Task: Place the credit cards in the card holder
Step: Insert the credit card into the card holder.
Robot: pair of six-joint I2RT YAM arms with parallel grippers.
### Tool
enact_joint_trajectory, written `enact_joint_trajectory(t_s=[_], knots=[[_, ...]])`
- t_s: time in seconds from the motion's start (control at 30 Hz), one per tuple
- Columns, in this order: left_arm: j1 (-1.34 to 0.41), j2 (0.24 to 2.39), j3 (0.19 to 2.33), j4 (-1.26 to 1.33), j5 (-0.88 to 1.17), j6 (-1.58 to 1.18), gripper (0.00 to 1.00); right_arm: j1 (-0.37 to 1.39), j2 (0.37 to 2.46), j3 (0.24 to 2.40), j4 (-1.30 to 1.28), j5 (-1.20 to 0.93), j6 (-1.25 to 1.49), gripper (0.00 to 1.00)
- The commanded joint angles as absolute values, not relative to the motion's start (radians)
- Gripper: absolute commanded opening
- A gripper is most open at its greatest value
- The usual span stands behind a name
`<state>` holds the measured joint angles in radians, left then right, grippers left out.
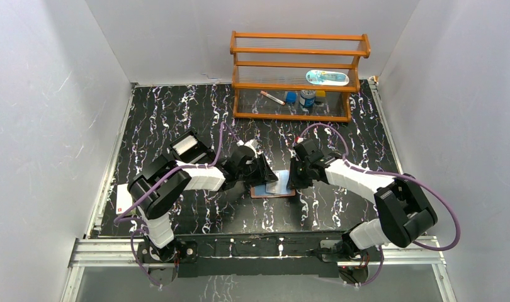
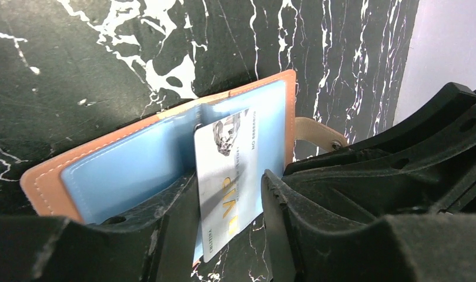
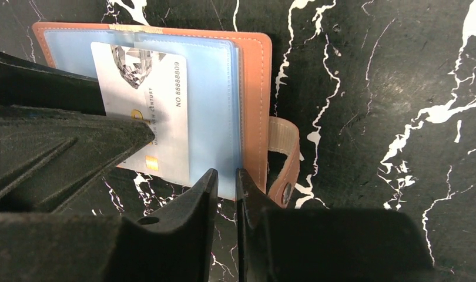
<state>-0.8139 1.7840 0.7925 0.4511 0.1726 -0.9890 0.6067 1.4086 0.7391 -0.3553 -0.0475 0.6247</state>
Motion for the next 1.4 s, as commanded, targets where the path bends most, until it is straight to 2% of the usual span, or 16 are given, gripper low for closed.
enact_joint_trajectory(t_s=[0.0, 0.5, 0.83, 1.1, 1.37], knots=[[-0.821, 1.765, 0.828, 0.323, 0.112, -0.936, 0.43, 0.591, 1.396, 0.772, -0.366, -0.030, 0.623, 0.26], [-0.851, 1.770, 0.918, 0.156, 0.089, -0.939, 0.48, 0.589, 1.405, 0.685, -0.293, -0.099, 0.668, 0.26], [-0.888, 1.837, 0.960, 0.195, 0.129, -1.029, 0.47, 0.589, 1.384, 0.622, -0.228, -0.142, 0.752, 0.25], [-0.894, 1.843, 0.979, 0.204, 0.114, -1.037, 0.47, 0.590, 1.361, 0.636, -0.245, -0.138, 0.749, 0.25], [-0.886, 1.829, 1.007, 0.131, 0.077, -1.007, 0.47, 0.588, 1.329, 0.696, -0.314, -0.078, 0.701, 0.30]])
